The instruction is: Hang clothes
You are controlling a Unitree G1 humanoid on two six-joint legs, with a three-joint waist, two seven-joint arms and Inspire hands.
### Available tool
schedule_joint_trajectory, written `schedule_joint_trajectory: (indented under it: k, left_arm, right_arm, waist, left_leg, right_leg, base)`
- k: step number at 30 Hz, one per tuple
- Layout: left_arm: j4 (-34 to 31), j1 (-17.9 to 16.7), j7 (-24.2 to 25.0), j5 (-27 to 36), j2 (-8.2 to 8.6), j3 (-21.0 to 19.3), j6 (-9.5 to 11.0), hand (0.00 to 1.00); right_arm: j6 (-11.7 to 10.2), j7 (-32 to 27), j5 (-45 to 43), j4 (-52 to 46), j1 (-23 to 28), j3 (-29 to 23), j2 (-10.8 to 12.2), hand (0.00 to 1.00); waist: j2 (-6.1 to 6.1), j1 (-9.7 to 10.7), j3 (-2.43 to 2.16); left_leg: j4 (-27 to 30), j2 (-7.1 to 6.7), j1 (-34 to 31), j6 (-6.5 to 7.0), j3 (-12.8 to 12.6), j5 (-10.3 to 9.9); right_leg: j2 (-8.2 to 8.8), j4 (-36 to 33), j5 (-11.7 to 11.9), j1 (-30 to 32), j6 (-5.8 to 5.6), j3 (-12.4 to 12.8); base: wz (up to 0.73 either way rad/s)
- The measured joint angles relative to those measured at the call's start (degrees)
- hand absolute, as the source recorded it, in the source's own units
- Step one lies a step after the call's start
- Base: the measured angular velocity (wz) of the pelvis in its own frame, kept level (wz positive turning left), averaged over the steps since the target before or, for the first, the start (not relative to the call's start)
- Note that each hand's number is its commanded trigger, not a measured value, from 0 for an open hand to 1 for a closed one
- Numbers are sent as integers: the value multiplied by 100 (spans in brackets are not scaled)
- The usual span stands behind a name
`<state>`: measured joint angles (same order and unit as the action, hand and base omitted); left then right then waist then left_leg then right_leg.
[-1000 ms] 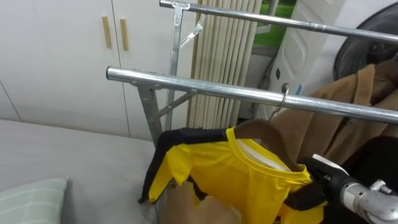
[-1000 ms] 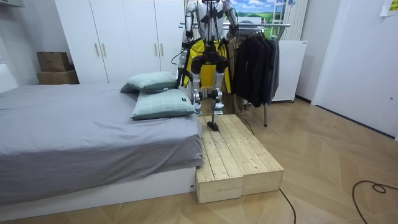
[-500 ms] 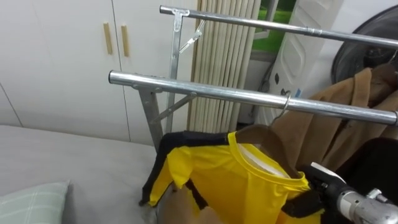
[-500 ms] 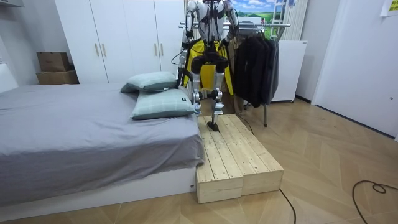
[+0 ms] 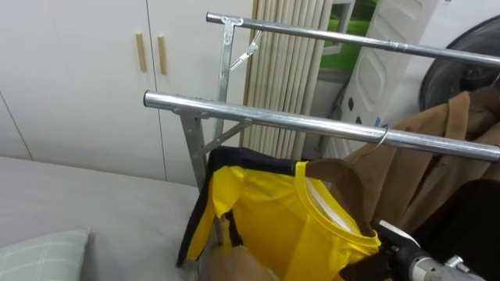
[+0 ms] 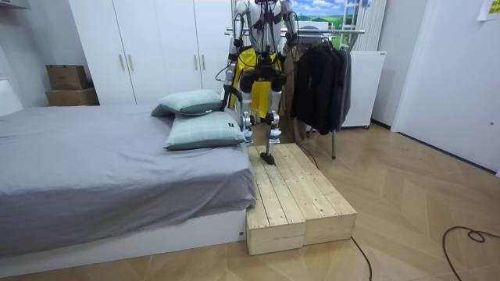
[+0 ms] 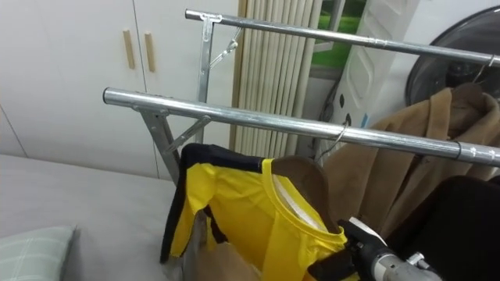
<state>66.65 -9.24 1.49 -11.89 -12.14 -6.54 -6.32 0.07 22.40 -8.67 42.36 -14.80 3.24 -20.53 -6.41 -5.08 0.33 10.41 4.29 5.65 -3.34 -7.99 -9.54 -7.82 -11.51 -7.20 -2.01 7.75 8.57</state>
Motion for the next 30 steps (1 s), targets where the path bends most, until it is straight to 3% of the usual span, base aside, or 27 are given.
schedule_joint_trajectory:
  k: [1,14,30]
  left_arm:
    - [0,0,4,0,0,0,0,0]
    - [0,0,43,2,3,0,-3,0]
    - [1,0,41,0,3,-7,-4,0]
  right_arm:
    - [0,-36,8,9,0,0,5,0]
    - [4,-305,213,251,1,-78,49,0]
    - [11,-366,213,257,14,-243,100,0]
  waist:
    - [3,0,-1]
    - [60,3,-12]
    - [41,7,-19]
  left_leg:
    - [0,0,0,0,2,0]
    - [-1,1,5,-1,3,0]
    - [-2,1,12,-1,2,0]
  right_leg:
    - [0,0,-1,0,1,-4]
    - [0,-2,-2,-3,0,-9]
    - [-2,-2,-6,-5,-3,2]
  base:
    - [0]
    - [0]
    - [0]
